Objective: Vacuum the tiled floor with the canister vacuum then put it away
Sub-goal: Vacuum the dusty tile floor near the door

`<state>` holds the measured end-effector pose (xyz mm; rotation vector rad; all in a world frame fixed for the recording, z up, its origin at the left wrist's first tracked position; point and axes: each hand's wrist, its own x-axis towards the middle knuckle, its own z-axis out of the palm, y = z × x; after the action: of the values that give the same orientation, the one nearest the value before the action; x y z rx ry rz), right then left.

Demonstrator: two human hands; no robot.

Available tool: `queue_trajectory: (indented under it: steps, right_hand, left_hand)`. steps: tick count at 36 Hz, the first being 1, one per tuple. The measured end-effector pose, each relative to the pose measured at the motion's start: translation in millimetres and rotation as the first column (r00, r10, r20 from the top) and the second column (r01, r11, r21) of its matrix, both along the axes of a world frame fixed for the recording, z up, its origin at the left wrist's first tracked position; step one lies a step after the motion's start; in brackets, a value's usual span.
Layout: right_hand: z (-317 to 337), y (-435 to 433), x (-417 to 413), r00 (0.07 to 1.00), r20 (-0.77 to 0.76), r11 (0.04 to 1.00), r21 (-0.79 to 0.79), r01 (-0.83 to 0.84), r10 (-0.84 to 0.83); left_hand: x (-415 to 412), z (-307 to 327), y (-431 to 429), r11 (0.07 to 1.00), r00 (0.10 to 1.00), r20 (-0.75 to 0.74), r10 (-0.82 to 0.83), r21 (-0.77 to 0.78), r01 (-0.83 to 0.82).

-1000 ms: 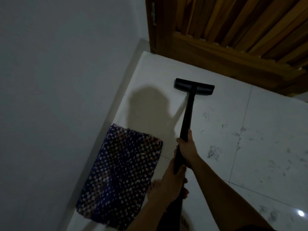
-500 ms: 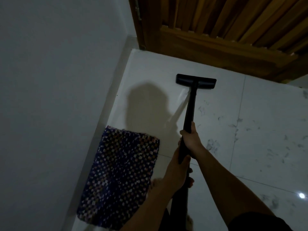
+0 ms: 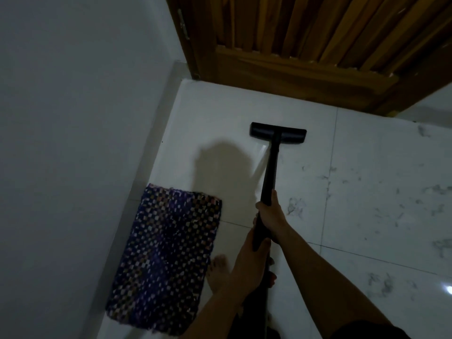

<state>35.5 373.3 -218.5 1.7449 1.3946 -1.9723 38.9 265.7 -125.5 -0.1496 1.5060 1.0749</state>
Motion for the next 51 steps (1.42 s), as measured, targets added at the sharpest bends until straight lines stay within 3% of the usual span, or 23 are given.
queue_trajectory:
  steps: [10, 33, 51]
  right_hand:
    - [7.5, -13.8, 19.7, 0.998, -0.026, 0.999, -0.016, -0.051, 0.051]
    - [14.8, -23.9, 71.9, 1.000, 0.011, 0.999, -0.049, 0.005, -0.005]
    - [15.5, -25.0, 123.1, 0.995, 0.066, 0.995, -0.048, 0.083, -0.080]
  left_hand:
    - [25.6, 6.2, -12.5, 1.000, 1.000, -0.016, 0.022, -0.009, -0.022]
    - [72.8, 21.5, -14.4, 0.996, 1.000, -0.021, -0.008, -0.093, 0.006]
    - [110.6, 28.2, -16.0, 0.994, 0.996, 0.029, -0.082, -0.069, 0.084]
